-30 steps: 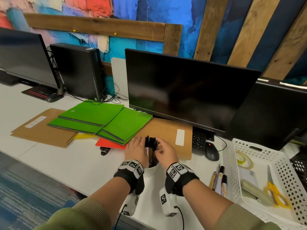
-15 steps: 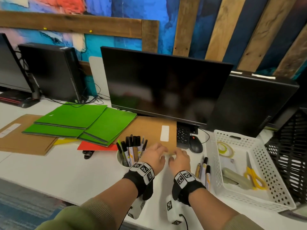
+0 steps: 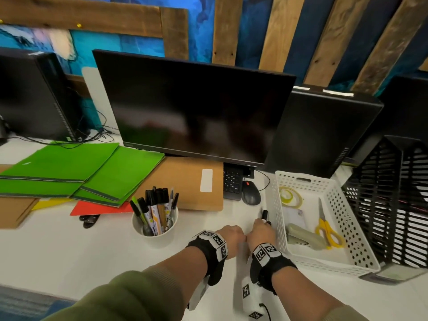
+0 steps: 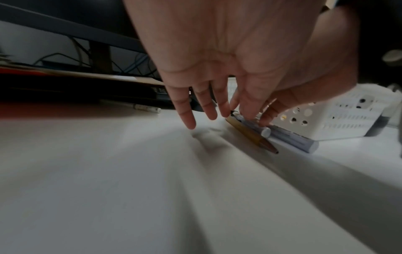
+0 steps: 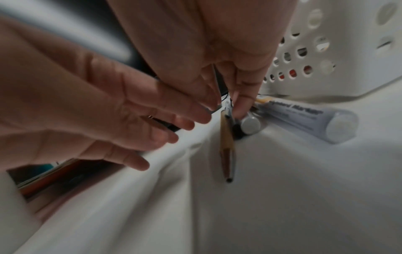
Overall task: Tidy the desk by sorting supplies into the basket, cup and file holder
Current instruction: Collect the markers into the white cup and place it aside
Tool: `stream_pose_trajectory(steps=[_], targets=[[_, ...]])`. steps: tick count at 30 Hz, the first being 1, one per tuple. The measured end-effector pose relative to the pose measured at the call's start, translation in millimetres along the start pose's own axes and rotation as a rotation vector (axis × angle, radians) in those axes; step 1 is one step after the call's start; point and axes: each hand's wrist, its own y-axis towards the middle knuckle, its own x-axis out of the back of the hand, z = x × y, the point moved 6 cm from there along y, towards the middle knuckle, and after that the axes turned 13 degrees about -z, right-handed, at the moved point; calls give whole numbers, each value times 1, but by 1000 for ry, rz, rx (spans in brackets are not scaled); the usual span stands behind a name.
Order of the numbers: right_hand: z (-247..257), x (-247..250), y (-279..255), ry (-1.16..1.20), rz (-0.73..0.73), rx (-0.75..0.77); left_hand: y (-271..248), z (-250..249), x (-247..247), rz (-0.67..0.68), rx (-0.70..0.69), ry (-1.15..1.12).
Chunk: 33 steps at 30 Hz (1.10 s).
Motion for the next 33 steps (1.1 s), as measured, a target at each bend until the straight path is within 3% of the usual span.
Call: stream_pose_trajectory(steps=[4,8,14,22,28,33], targets=[[-4,2,9,37,6,-66,6,-13,-4,60,-66,122],[-9,4,16,68,24,-118,16,-3,-11,56,-21,179],[-8,3,18,60,63,-162,27,20,-1,-66,197,88],[-2,4,13,62,147,-150,28,32,5,-67,388,-37],[24,15,7,309,26,-104,15,39,32,-260,467,-318],[62,30,-7,477,-65,67,-9,41,67,-468,358,-433]])
